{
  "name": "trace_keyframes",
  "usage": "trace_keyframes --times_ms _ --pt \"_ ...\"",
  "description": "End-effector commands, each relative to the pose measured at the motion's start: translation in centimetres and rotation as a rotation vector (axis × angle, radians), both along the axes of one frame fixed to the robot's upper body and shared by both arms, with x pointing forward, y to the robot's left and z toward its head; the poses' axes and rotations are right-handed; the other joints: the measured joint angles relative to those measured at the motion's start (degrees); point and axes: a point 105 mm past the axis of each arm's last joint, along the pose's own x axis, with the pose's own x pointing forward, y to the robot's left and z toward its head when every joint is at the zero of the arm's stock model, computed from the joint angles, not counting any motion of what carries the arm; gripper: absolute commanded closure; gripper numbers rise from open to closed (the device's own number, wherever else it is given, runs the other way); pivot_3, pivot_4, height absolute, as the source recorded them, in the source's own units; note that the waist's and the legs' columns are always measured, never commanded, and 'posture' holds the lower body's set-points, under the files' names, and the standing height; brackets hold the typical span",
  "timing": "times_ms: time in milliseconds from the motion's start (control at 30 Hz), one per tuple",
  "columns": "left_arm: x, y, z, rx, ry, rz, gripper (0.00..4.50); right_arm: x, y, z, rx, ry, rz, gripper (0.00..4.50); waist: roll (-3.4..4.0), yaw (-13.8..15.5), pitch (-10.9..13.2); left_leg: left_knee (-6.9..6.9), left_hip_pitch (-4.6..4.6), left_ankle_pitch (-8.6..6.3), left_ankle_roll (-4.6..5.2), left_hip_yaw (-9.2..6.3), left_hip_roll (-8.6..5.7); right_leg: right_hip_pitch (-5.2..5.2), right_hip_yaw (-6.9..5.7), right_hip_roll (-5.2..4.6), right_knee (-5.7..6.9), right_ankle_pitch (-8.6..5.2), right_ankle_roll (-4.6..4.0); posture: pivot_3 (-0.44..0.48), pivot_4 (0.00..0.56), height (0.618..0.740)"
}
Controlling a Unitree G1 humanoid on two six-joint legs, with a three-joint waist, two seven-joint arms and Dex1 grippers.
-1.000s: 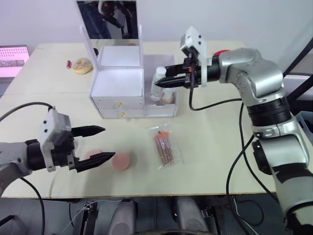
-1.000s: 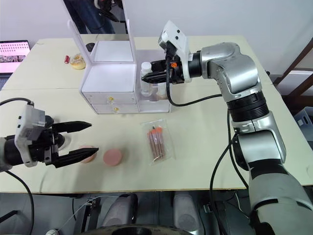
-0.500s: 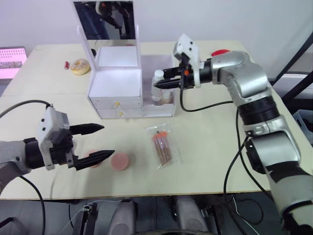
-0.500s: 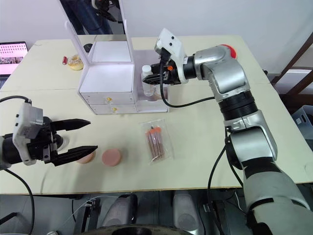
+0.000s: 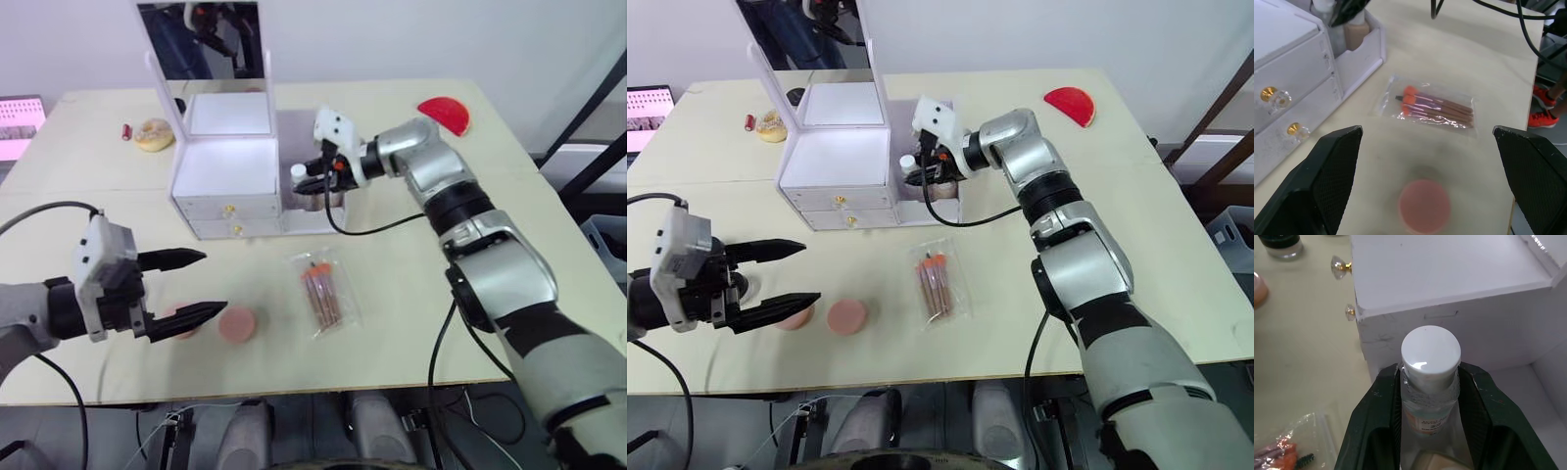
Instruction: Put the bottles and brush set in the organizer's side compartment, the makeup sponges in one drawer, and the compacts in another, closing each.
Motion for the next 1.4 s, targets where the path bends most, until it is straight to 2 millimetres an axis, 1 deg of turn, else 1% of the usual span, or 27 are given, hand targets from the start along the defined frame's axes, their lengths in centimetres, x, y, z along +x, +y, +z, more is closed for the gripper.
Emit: trace_keyframes --times_ms 33,167,300,367,400,433,500,533,700,767,867,933,1000,1100,1133,1167,1200,1233,1300,1367,1400 --pt "-0.3 0.0 0.8 0.016 -0.042 0.001 0.0 0.1 1.0 1.1 -0.014 -0.07 0.032 3.37 -0.01 -0.04 -0.01 0.0 0.0 0.0 0.0 0.0 0.0 0.0 0.0 0.0 0.0 0.0 0.0 0.0 0.15 0.739" --pt "-0.4 0.0 0.7 0.017 -0.042 0.006 0.0 0.1 1.4 0.5 -0.027 -0.072 0.04 3.37 -0.03 -0.02 -0.02 0.02 0.02 0.0 -0.01 0.0 0.0 0.0 0.0 0.0 0.05 0.0 0.0 0.0 0.15 0.739" --pt "-0.5 0.1 0.7 0.019 -0.043 0.01 0.0 0.3 1.6 0.4 -0.032 -0.089 0.033 3.37 -0.03 -0.09 -0.02 0.04 0.07 0.01 -0.02 0.0 0.0 0.0 0.0 0.0 0.12 -0.02 -0.03 0.0 0.15 0.739" --pt "-0.5 0.1 0.7 0.019 -0.044 0.011 0.0 0.3 1.6 0.6 -0.027 -0.093 0.03 2.34 -0.04 -0.13 -0.02 0.04 0.11 0.01 -0.02 -0.01 0.0 0.0 0.0 0.01 0.22 -0.04 -0.08 0.0 0.15 0.739" --pt "-0.5 0.1 0.7 0.019 -0.044 0.011 0.0 0.3 1.5 0.7 -0.025 -0.094 0.031 2.0 -0.03 -0.12 -0.02 0.06 0.13 0.01 -0.02 -0.01 0.0 0.0 0.0 0.01 0.28 -0.07 -0.12 0.0 0.15 0.739" --pt "-0.4 0.1 0.7 0.019 -0.044 0.012 0.0 0.3 1.5 0.9 -0.024 -0.096 0.034 1.42 -0.02 -0.1 -0.01 0.07 0.14 0.01 -0.02 -0.02 0.0 0.0 0.0 0.01 0.34 -0.09 -0.16 0.0 0.15 0.739" --pt "-0.4 0.1 0.8 0.019 -0.044 0.011 0.0 0.3 1.5 1.3 -0.017 -0.102 0.038 0.58 -0.02 -0.09 -0.01 0.09 0.13 0.02 -0.04 -0.03 0.0 -0.02 0.0 0.01 0.39 -0.09 -0.16 0.0 0.15 0.739" --pt "-0.4 0.1 0.8 0.019 -0.044 0.011 0.0 0.3 1.4 1.4 -0.016 -0.105 0.039 0.05 -0.02 -0.08 -0.01 0.09 0.13 0.02 -0.04 -0.04 0.0 -0.02 0.0 0.01 0.42 -0.09 -0.16 0.0 0.15 0.739" --pt "-0.3 0.0 0.9 0.018 -0.043 0.007 0.0 0.3 0.9 2.7 0.007 -0.12 0.042 0.05 -0.02 -0.07 -0.01 0.08 0.12 0.03 -0.05 -0.05 0.0 -0.04 0.0 0.01 0.44 -0.09 -0.15 0.0 0.15 0.739" --pt "-0.2 0.0 0.9 0.018 -0.044 0.007 0.0 0.3 0.3 3.8 0.025 -0.133 0.037 0.05 -0.02 0.02 -0.01 0.08 0.11 0.03 -0.05 -0.05 0.0 -0.05 0.0 0.01 0.43 -0.09 -0.13 0.0 0.15 0.739" --pt "-0.1 0.2 1.0 0.016 -0.044 0.01 0.0 0.1 -1.3 6.1 0.075 -0.152 0.023 0.05 -0.01 0.13 -0.01 0.08 0.07 0.03 -0.05 -0.06 0.0 -0.06 0.0 0.01 0.42 -0.09 -0.13 0.0 0.15 0.739" --pt "0.2 0.9 1.2 0.011 -0.045 0.032 0.0 -0.5 -3.0 8.1 0.134 -0.156 0.019 0.05 -0.01 0.16 0.0 0.08 0.06 0.03 -0.05 -0.06 0.0 -0.06 0.0 0.01 0.4 -0.09 -0.12 0.0 0.15 0.739" --pt "0.4 1.7 1.4 0.008 -0.048 0.065 0.0 -1.4 -4.5 9.5 0.179 -0.149 0.019 0.05 -0.01 0.17 0.0 0.05 0.05 0.03 -0.05 -0.06 0.0 -0.07 0.0 0.01 0.39 -0.11 -0.1 0.0 0.15 0.739" --pt "1.0 4.5 1.8 0.012 -0.045 0.16 0.0 -3.3 -7.7 10.8 0.248 -0.121 -0.012 0.05 -0.03 0.18 -0.02 0.02 0.08 0.02 -0.04 -0.07 0.0 -0.07 -0.01 0.01 0.43 -0.17 -0.02 0.0 0.15 0.739" --pt "1.2 6.0 2.0 0.01 -0.043 0.213 0.0 -4.0 -9.1 10.8 0.26 -0.112 -0.037 0.05 -0.06 0.22 -0.03 0.02 0.08 0.02 -0.04 -0.08 0.0 -0.07 -0.01 0.01 0.44 -0.19 0.0 0.0 0.15 0.739" --pt "1.2 7.0 2.1 0.009 -0.041 0.247 0.0 -4.6 -10.0 10.7 0.264 -0.107 -0.055 0.05 -0.05 0.24 -0.03 0.01 0.08 0.02 -0.04 -0.08 0.0 -0.07 -0.01 0.01 0.44 -0.21 0.02 0.0 0.15 0.739" --pt "1.2 9.1 1.9 0.029 -0.036 0.315 0.0 -5.3 -11.7 10.1 0.267 -0.094 -0.1 0.05 -0.04 0.23 -0.02 0.01 0.07 0.02 -0.03 -0.08 0.0 -0.07 -0.01 0.01 0.43 -0.23 0.04 0.0 0.15 0.739" --pt "1.0 10.8 1.6 0.047 -0.029 0.366 0.0 -5.9 -13.0 9.6 0.269 -0.083 -0.139 0.05 -0.06 0.23 -0.03 0.0 0.05 0.02 -0.03 -0.07 0.0 -0.07 -0.01 0.0 0.41 -0.24 0.04 0.0 0.15 0.739" --pt "0.3 14.6 1.2 0.067 -0.01 0.481 0.0 -7.3 -16.2 8.1 0.269 -0.074 -0.227 0.05 -0.03 0.26 -0.01 0.0 0.05 0.0 0.0 -0.04 -0.01 -0.08 0.0 0.0 0.38 -0.28 0.04 0.0 0.15 0.739" --pt "-0.7 18.1 0.6 0.073 0.012 0.587 0.0 -9.1 -19.8 5.7 0.256 -0.04 -0.323 0.05 -0.04 0.31 -0.02 -0.03 0.03 -0.02 0.03 -0.03 -0.01 -0.1 -0.01 0.0 0.35 -0.32 0.02 0.0 0.15 0.739" --pt "-1.1 19.3 0.3 0.079 0.02 0.623 0.0 -10.0 -21.1 4.8 0.267 -0.013 -0.358 0.05 -0.06 0.44 -0.03 -0.01 0.03 -0.05 0.08 -0.02 0.0 -0.1 0.0 0.0 0.34 -0.36 -0.01 0.0 0.15 0.739"
